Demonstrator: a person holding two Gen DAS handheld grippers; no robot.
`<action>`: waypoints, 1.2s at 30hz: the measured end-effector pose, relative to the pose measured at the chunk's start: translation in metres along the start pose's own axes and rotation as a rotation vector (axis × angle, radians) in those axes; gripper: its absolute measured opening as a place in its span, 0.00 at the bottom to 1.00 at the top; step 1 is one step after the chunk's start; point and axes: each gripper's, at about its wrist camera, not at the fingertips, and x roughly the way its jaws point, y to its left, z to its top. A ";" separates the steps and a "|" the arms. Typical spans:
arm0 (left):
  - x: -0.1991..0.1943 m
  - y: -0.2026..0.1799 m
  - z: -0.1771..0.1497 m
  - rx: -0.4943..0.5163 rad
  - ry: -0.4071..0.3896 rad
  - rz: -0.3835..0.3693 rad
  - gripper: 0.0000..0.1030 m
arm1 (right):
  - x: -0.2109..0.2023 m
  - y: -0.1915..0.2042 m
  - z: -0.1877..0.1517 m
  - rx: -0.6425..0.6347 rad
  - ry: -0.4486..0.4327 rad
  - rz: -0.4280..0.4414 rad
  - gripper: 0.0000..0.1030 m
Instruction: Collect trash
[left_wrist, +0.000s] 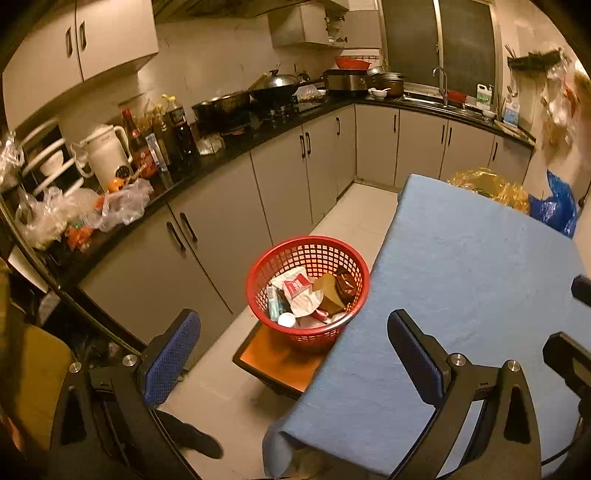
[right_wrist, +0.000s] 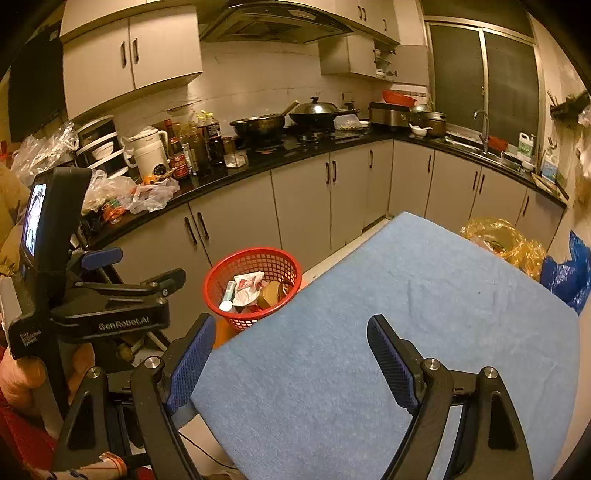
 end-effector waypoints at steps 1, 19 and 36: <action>0.000 0.000 0.000 0.002 0.000 0.001 0.98 | 0.001 0.001 0.001 -0.005 0.001 0.003 0.85; 0.000 0.013 -0.004 0.008 -0.001 0.055 0.98 | 0.014 0.010 0.004 -0.047 0.020 0.042 0.85; 0.006 0.024 -0.008 -0.001 0.014 0.084 0.98 | 0.027 0.018 0.006 -0.058 0.043 0.058 0.85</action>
